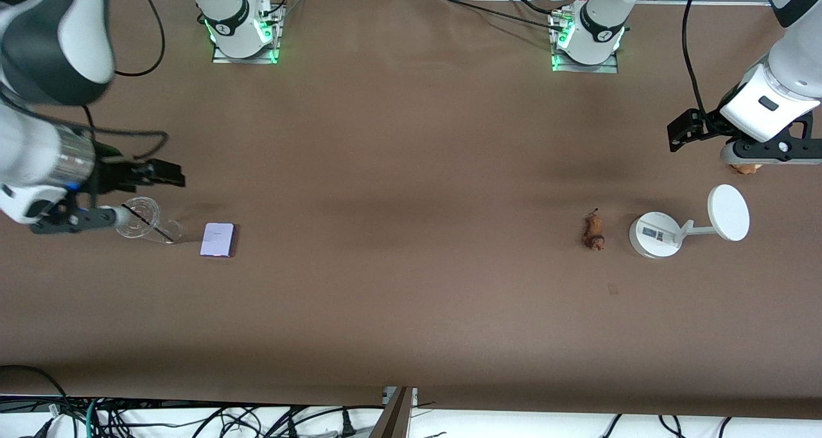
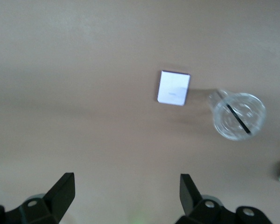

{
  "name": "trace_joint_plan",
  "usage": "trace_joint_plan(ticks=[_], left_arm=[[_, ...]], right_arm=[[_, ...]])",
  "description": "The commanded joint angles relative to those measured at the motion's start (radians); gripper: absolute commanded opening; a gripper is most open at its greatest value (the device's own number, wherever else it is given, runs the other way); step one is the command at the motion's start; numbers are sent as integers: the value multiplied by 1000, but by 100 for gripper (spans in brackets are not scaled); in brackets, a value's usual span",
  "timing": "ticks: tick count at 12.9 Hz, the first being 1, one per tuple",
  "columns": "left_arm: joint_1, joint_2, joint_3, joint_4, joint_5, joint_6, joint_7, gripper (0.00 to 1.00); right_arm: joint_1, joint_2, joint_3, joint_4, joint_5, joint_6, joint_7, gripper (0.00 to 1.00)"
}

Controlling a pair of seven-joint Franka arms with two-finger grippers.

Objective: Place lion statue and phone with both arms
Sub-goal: 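Lower the phone beside the clear cup, open and raise the right gripper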

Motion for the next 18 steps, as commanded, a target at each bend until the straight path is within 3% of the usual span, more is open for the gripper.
trace_joint_plan(ticks=[1, 5, 13, 14, 16, 18], left_arm=[[-5, 6, 5, 23, -16, -22, -2, 100], [-5, 6, 5, 23, -16, -22, -2, 100], [-6, 6, 3, 28, -13, -45, 1, 100], [-6, 7, 3, 32, -13, -50, 4, 100], [-6, 7, 3, 32, -15, -51, 1, 100], [-6, 7, 3, 32, -15, -51, 1, 100]], right_arm=[[-8, 25, -36, 132, -12, -124, 10, 99], [-11, 22, -74, 151, -15, -130, -2, 99], [-9, -14, -42, 128, -21, -138, 7, 99], [-50, -59, 1, 87, -26, -136, 9, 99], [-194, -138, 187, -10, -91, -124, 13, 99], [-285, -198, 317, -92, -180, -122, 13, 99]])
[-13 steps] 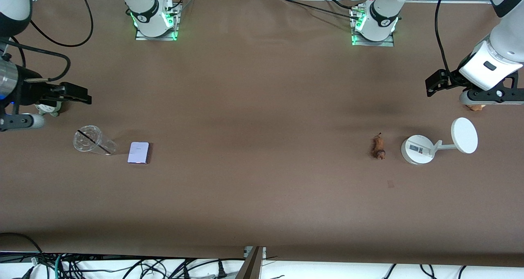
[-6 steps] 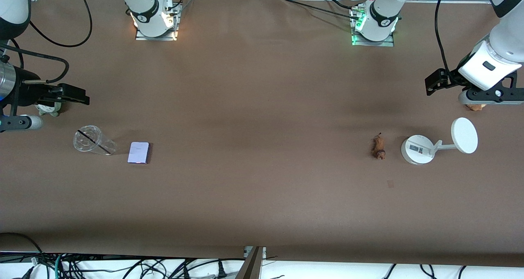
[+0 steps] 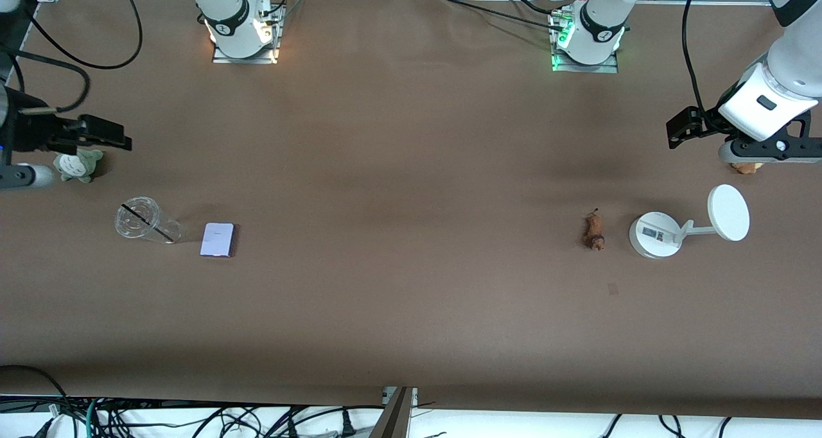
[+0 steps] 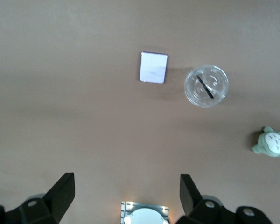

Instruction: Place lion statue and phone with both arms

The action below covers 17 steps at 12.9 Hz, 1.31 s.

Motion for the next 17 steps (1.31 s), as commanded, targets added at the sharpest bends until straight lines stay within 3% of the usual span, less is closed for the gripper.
trace_joint_plan(ticks=[1, 4, 6, 17], left_arm=[[-4, 7, 3, 28, -15, -26, 1, 100], [-2, 7, 3, 28, -15, -34, 1, 100], [-2, 7, 5, 28, -15, -51, 2, 100], [-2, 7, 5, 30, -15, -54, 4, 100]], right_arm=[[-88, -145, 150, -200, -99, 16, 15, 99], [-99, -293, 155, -428, -110, 140, 3, 100], [-165, -360, 167, -519, -100, 202, 0, 100], [-216, -349, 223, -480, -109, 193, -20, 100]])
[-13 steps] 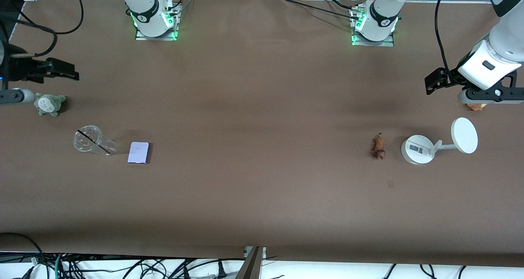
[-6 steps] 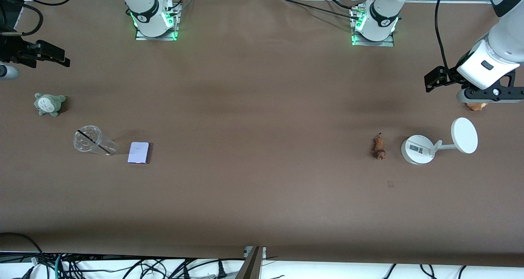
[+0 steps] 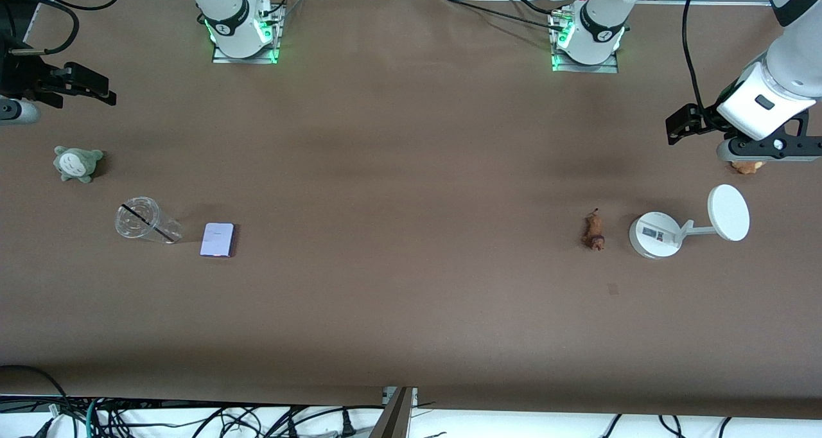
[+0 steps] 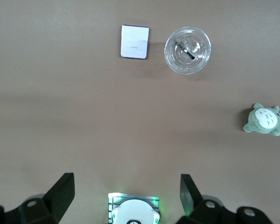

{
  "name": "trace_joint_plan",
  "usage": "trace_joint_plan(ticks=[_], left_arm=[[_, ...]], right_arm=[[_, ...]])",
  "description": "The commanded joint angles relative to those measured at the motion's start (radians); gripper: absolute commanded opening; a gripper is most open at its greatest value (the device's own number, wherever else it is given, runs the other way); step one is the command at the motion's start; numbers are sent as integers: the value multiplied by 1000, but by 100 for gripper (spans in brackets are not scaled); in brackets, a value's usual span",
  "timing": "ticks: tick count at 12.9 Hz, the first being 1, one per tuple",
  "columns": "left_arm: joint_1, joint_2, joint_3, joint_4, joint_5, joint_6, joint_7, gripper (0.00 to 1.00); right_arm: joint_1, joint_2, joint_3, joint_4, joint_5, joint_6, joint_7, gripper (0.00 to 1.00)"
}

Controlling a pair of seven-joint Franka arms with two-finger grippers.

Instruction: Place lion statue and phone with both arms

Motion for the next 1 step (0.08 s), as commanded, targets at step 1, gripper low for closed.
trace_joint_plan(ticks=[1], left_arm=[[-2, 7, 4, 28, -15, -20, 4, 100]], right_arm=[[-23, -2, 32, 10, -13, 0, -12, 100]])
